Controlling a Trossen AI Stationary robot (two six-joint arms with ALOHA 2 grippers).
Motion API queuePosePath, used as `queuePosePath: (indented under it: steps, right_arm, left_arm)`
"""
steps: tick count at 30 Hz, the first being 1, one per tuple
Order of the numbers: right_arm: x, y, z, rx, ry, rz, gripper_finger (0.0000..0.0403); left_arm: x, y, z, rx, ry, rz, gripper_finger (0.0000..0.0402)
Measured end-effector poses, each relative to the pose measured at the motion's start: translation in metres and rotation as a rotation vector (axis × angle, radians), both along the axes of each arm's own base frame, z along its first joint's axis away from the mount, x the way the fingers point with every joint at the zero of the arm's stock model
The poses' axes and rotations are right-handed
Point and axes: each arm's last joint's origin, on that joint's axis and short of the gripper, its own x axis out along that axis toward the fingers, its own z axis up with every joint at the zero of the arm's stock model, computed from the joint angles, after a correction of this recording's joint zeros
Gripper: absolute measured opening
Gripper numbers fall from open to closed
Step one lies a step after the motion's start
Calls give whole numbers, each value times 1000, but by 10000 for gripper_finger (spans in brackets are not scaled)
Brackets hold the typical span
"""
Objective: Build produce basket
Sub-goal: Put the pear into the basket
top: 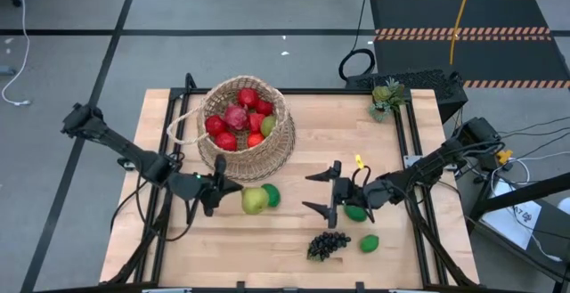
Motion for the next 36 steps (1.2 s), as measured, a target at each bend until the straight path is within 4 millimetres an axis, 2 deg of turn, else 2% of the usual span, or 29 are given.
queuePosePath:
  steps: [8,12,18,28,36]
  right_arm:
    - [4,-9,1,-47,-3,-29,343]
    - [3,-8,-1,-42,14,-23,343]
    - [3,-6,-1,-31,12,-18,343]
    - [3,-6,-1,-30,12,-18,343]
    - [3,-6,-1,-31,12,-18,343]
  left_arm:
    - [5,5,23,217,26,-40,0]
    - [6,8,24,373,33,-75,0]
    - [7,11,24,518,47,-129,1]
    - [8,12,24,850,80,-301,1]
    - [8,12,24,915,83,-336,2]
